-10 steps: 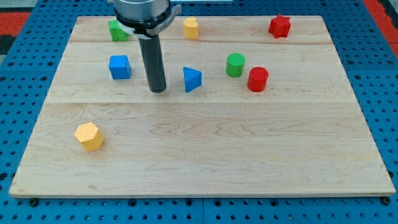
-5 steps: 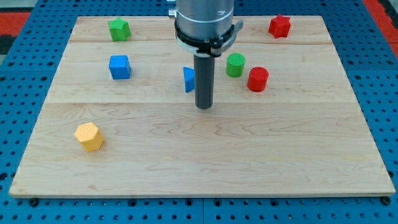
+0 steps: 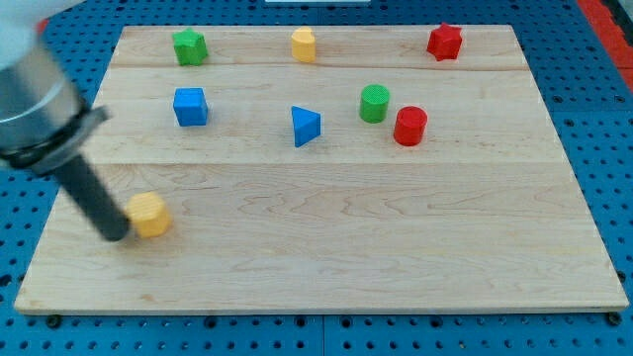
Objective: Place the yellow hexagon to the right of the red circle
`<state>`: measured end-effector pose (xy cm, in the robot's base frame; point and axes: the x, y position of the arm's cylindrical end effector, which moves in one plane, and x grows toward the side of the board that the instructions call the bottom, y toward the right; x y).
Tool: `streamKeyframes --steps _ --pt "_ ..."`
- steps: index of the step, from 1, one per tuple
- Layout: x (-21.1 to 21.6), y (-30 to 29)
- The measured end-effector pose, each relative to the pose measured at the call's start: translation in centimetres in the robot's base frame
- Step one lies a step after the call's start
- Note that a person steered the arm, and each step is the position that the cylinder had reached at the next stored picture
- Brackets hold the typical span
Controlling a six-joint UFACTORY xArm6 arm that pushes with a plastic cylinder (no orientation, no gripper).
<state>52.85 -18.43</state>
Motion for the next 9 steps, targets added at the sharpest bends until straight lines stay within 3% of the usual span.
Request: streamKeyframes --steps 2,3,5,6,7,8,9 --pt "-4.4 13.1" --pt "-5.1 13.4" --pt "-3.7 6.0" --pt "-8.1 6.0" --pt "-9.7 8.0" --pt "-7.6 14.7" --pt "-5.1 16.5"
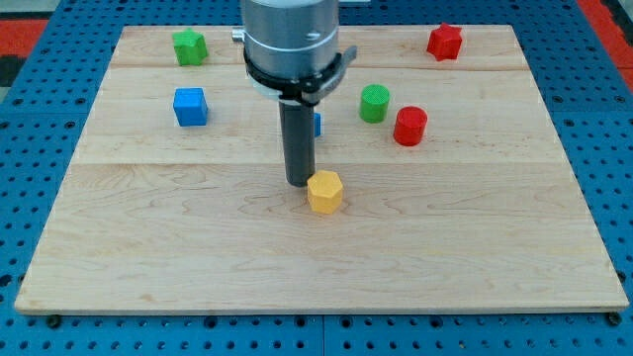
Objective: Place the yellow hexagon to the right of the red circle
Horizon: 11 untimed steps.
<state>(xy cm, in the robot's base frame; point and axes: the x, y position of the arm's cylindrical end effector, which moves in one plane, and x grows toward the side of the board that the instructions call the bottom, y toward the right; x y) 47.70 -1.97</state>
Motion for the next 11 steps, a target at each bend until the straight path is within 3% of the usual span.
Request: streamKeyframes --steps 1,2,3,4,7,9,10,11 --pt "2.9 -1.0" --pt "4.6 2.2" --pt "3.7 7.0" --pt "2.5 8.1" --pt "5.4 1.9" --pt "1.3 8.7" --pt "2.3 8.4" --pt "4.8 4.5"
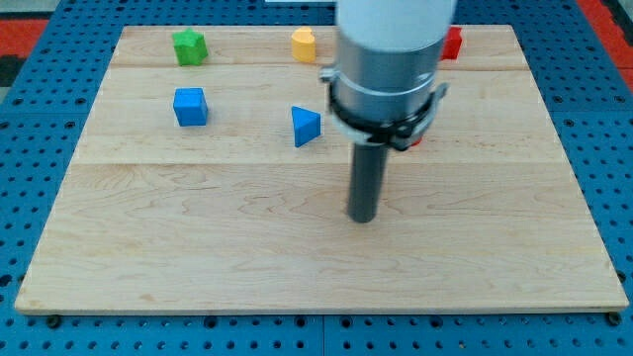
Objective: Place the yellow hexagon to the right of the red circle
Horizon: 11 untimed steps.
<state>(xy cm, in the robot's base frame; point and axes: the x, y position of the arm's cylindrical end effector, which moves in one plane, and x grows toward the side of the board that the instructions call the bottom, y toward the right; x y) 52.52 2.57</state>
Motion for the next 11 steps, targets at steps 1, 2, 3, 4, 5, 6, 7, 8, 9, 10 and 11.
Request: streamKeyframes --steps 1,2,3,4,5,6,7,8,9,10,11 --pt "0.3 -3.7" --pt "-0.5 -3.8" --pt "-1.5 -3.1" --pt "-4.6 -1.4" --pt "-6.6 5.2" --pt "-8.5 10.8" --pt "-8.6 12.7" --pt "-9.4 14.1" --pt "-10.5 14.4" --pt "-11.2 15.9" --pt "-11.3 14.8"
